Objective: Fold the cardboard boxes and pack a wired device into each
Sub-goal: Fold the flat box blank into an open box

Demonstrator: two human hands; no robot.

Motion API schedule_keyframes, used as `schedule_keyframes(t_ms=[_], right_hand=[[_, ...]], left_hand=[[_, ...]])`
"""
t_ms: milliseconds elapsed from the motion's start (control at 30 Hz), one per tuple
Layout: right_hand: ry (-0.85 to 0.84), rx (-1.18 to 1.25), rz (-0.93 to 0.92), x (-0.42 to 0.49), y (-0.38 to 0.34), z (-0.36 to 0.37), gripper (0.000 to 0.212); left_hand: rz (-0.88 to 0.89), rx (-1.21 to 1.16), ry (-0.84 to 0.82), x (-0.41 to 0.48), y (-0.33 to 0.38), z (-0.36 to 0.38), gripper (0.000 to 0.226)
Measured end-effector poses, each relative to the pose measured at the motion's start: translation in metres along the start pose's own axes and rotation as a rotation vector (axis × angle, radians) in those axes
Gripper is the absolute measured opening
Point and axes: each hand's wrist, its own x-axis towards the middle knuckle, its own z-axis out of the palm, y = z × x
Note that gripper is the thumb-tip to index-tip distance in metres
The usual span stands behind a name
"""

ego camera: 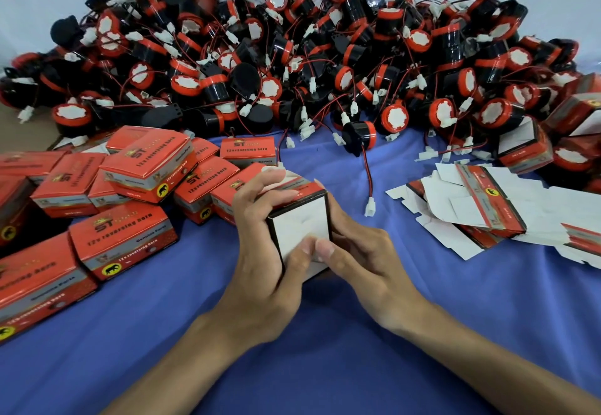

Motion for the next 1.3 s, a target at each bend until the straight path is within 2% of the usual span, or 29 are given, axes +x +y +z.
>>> schedule_keyframes(t_ms=[300, 533, 667, 833, 1067, 1200, 1300], right_hand=[[0.012, -0.081, -0.034, -0.002, 0.0, -0.001, 0.055], [0.029, -0.1, -0.054, -0.001, 0.002, -0.002, 0.045], [0.052, -0.1, -0.039, 0.0, 0.0, 0.001, 0.049], [0.102, -0.014, -0.001, 0.001, -0.001, 0.002, 0.05], [0.19, 0.048, 0.023, 0.002, -0.002, 0.004, 0.05], [0.208, 0.059, 0.033, 0.003, 0.001, 0.003, 0.045], [0.229, 0.073, 0.055, 0.005, 0.006, 0.002, 0.041]], left_hand=[[0.036, 0.055, 0.056, -0.002, -0.003, 0.001, 0.043], [0.044, 0.138, 0.102, -0.003, 0.0, 0.007, 0.045], [-0.059, 0.02, 0.068, -0.001, 0.0, 0.004, 0.048], [-0.299, -0.146, 0.072, 0.002, 0.005, 0.003, 0.067], [-0.427, -0.382, 0.182, 0.007, 0.008, 0.006, 0.072], [-0.485, -0.505, 0.16, 0.01, 0.007, 0.002, 0.073], [-0.465, -0.501, 0.102, 0.011, 0.008, 0.001, 0.082]])
